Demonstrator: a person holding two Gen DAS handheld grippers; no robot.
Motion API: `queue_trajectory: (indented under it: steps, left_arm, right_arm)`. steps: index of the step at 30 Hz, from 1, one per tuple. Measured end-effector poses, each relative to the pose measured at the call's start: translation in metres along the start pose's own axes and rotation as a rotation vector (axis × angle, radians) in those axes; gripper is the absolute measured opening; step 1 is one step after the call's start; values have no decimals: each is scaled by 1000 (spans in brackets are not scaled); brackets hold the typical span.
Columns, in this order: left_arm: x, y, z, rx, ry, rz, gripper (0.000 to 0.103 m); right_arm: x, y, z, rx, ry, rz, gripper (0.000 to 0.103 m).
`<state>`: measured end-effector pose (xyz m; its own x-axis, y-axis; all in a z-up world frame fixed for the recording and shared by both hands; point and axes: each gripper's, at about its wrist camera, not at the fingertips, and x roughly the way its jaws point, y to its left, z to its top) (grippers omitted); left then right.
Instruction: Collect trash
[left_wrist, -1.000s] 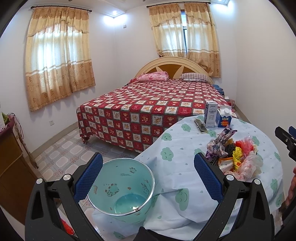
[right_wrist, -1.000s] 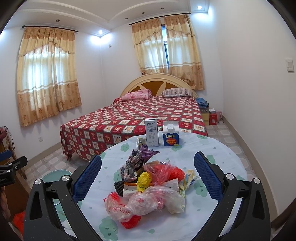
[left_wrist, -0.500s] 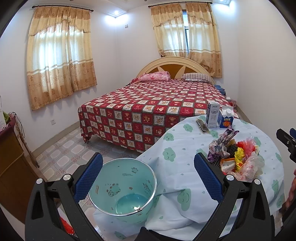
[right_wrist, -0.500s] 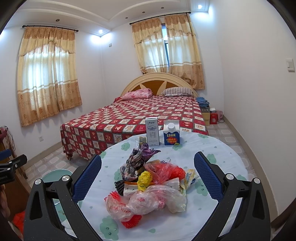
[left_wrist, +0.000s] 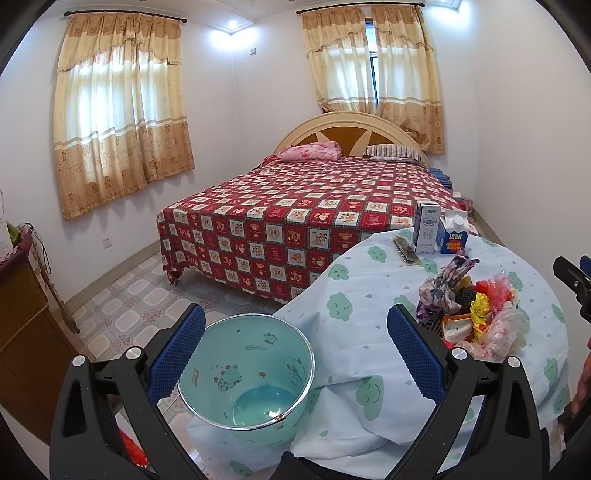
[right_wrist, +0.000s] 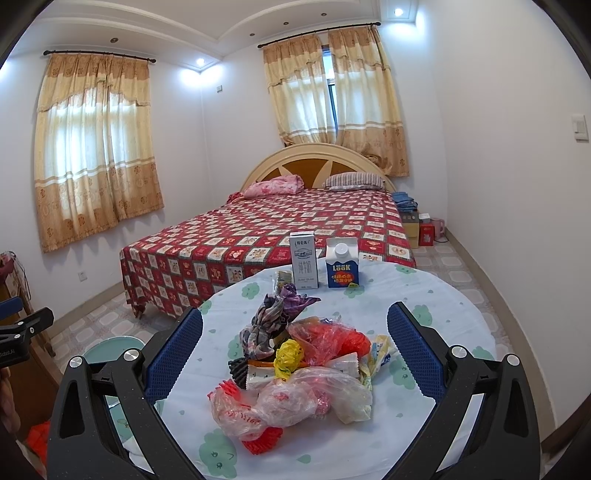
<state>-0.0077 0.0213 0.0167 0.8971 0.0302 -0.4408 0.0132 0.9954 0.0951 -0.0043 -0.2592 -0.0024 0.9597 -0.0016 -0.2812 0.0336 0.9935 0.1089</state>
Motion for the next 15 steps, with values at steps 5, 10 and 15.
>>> queue_trajectory:
  steps: [5, 10, 15]
  left_arm:
    - [0, -1, 0, 2, 0, 0, 97]
    - [1, 1, 0, 1, 4, 0, 97]
    - [5, 3, -2, 2, 11, 5, 97]
  right_arm:
    - [0, -1, 0, 0, -1, 0, 98]
    - [1, 1, -2, 1, 3, -1, 98]
    - [4, 1, -7, 4, 10, -4, 98]
